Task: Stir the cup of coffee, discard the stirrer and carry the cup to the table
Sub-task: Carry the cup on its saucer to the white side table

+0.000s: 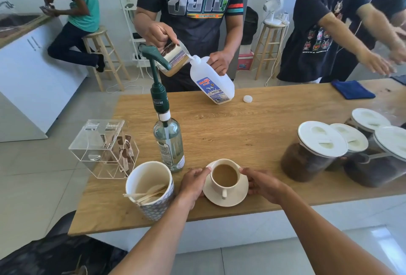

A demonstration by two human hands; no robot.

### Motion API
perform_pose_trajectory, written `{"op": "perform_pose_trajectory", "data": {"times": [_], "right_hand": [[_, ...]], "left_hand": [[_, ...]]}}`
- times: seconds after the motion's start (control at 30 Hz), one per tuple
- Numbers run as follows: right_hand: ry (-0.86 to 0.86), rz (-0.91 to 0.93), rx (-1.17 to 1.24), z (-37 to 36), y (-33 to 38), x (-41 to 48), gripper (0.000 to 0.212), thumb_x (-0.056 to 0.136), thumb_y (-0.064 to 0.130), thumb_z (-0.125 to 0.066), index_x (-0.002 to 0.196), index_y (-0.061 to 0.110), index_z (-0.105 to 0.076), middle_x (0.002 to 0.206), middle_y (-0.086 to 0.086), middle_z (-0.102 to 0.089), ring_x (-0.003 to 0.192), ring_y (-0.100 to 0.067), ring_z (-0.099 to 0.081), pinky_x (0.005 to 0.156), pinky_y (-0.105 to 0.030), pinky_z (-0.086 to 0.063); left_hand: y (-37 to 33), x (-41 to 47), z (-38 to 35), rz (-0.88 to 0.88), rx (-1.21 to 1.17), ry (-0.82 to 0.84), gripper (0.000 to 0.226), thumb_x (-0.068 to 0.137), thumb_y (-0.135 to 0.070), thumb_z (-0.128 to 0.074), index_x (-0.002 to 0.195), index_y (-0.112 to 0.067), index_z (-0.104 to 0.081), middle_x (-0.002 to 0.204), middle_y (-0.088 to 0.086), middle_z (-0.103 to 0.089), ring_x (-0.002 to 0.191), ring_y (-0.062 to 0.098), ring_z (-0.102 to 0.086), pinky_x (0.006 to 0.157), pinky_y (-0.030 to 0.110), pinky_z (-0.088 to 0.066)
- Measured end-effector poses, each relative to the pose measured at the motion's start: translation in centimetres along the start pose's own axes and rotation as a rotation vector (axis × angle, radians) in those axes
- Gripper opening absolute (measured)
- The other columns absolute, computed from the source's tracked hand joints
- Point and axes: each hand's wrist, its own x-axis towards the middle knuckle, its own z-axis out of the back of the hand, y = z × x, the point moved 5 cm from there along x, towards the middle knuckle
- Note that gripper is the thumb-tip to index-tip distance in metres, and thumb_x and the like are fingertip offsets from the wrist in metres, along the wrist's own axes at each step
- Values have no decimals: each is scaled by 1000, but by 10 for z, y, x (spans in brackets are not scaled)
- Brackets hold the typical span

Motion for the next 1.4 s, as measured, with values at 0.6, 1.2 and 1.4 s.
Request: {"op": "perform_pose_trajectory", "data": {"times": [0.6,1.2,1.4], "right_hand": [[-201,47,146,52,-42,-68,40,85,37,-71,108,4,-72,88,-11,-71,83,-24,-67,81,-41,-56],[-500,59,354,116,-140,-213,39,89,32,-67,112,1,-69,94,-12,-70,85,-25,-67,75,-35,-54],[-569,83,443,131,-186,-281,30,89,30,-67,106,5,-70,83,-7,-71,80,-22,-67,71,-32,-53]], "left_hand": [[2,-13,-67,-2,43,236,49,74,-51,-74,111,-18,-68,105,2,-72,94,19,-68,81,40,-59],[28,-121,-178,-79,208,477,23,88,-37,-69,96,-16,-66,88,0,-66,76,14,-61,82,44,-58],[54,-171,-224,-88,318,578,36,83,-46,-69,98,-13,-67,99,5,-66,91,22,-64,84,48,-60]]}}
